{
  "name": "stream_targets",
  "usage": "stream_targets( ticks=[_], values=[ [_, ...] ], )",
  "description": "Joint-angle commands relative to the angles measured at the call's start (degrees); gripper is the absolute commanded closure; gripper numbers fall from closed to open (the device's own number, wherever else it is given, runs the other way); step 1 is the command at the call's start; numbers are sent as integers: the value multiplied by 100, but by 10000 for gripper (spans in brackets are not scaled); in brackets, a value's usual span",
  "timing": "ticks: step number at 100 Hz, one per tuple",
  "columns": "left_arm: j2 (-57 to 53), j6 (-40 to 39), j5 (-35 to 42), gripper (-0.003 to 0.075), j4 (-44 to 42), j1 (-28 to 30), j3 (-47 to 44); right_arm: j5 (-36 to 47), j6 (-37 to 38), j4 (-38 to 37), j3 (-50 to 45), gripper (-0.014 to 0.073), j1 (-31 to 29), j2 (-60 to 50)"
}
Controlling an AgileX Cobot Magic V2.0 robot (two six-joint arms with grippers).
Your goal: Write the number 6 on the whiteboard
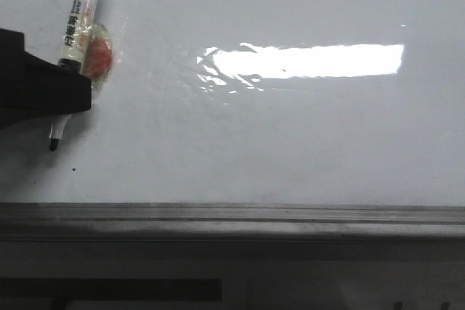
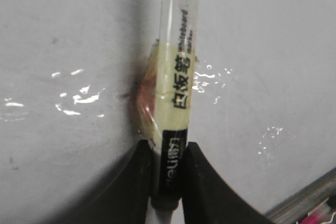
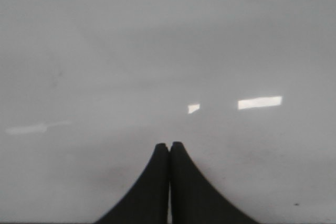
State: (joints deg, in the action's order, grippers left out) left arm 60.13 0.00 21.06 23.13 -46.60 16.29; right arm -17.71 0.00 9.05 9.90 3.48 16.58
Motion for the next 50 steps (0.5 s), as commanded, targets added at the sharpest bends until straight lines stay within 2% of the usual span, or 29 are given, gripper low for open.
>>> stream_targets(
  ticks=[1,11,26,33,50],
  values=[
    [-153,-39,-229,739,-172,61,101,83,-264,-55,363,665,477,194],
    [-476,-39,-450,739,-735,-62,101,-11,-264,-55,595,619,1063,318],
    [-797,0,-661,739,-1883,-222,101,-96,-275,-55,906,412,1774,569],
    [-813,0,-773,739,-2313,-222,101,-106,-275,-55,1040,346,2105,708],
    [-813,0,-725,739,-2927,-222,101,-107,-275,11,1351,323,3009,1067]
  ],
)
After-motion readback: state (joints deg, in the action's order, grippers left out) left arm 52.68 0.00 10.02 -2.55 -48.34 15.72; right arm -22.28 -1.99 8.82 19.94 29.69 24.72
